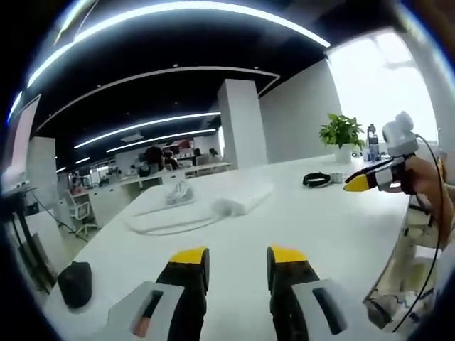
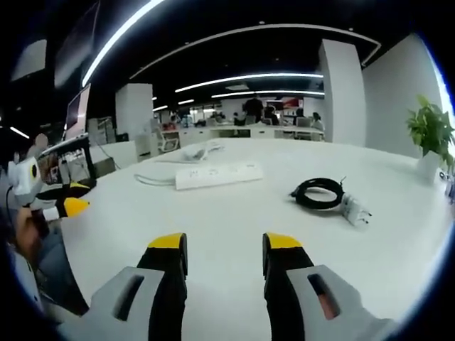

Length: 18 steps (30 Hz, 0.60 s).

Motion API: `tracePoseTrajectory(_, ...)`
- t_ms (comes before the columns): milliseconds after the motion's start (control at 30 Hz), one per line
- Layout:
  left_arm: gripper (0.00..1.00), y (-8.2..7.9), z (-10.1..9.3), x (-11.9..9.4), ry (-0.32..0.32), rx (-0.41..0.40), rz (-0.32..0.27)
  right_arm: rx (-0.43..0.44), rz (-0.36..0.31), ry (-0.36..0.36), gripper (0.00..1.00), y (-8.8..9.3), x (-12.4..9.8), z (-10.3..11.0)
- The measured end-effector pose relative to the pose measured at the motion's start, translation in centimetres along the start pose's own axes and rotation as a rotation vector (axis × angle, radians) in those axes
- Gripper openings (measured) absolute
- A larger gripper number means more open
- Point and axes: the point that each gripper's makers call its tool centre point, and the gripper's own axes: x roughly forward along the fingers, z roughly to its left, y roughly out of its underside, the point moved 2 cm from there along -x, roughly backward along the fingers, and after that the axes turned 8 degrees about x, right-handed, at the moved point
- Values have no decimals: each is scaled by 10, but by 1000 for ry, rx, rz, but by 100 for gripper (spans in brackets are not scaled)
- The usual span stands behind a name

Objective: Straighten the power strip on the desk, plug the charger into it

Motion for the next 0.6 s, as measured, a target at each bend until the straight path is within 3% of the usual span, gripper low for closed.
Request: tracePoseTrajectory(600,32,1,0,2,-10,-14,12,-52,-30,-31,42,-16,14,-5)
